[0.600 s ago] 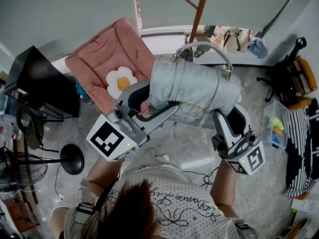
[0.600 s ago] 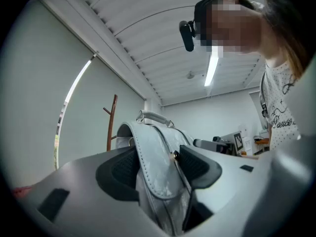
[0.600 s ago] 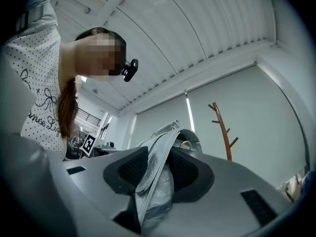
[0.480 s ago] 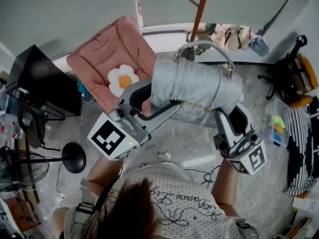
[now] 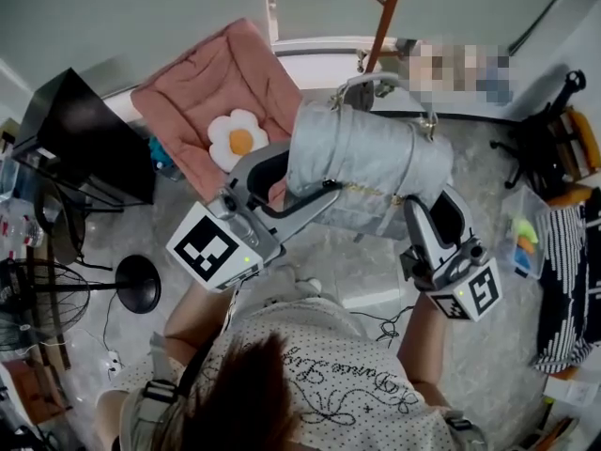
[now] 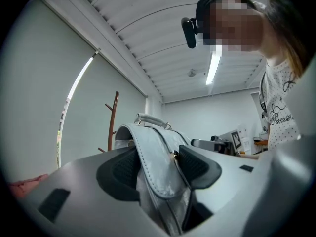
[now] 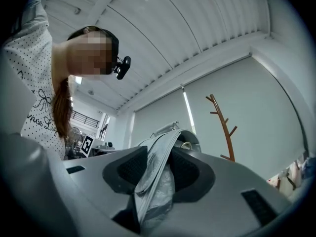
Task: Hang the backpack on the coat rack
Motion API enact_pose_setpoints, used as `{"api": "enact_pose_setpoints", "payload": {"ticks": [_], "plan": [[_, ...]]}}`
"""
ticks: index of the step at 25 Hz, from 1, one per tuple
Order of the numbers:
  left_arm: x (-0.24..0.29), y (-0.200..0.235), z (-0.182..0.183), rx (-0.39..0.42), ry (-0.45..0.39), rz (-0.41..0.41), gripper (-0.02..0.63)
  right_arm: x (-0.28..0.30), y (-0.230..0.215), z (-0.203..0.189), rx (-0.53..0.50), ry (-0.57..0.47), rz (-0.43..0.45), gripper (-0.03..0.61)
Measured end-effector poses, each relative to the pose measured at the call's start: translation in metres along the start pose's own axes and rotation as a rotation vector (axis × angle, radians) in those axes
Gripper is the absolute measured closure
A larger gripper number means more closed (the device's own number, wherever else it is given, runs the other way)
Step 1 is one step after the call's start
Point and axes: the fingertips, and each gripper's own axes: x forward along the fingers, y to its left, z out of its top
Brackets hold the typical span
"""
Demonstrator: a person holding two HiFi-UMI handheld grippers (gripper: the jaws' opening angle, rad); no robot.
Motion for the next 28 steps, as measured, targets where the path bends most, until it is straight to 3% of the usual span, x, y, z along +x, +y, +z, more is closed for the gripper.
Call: {"api": "enact_pose_setpoints", "payload": {"ticks": [16, 28], "plan": [[0.024, 0.007, -0.058, -0.053, 0.129, 0.007, 0.373, -0.013, -0.035, -0.057, 0.11, 0.14, -0.068, 0.42], [0.068, 0.09, -0.126, -0.147, 0.202, -0.055, 0.373, 0.035, -0.106, -0.122, 0.177, 0.252, -0.182, 0.422]]}}
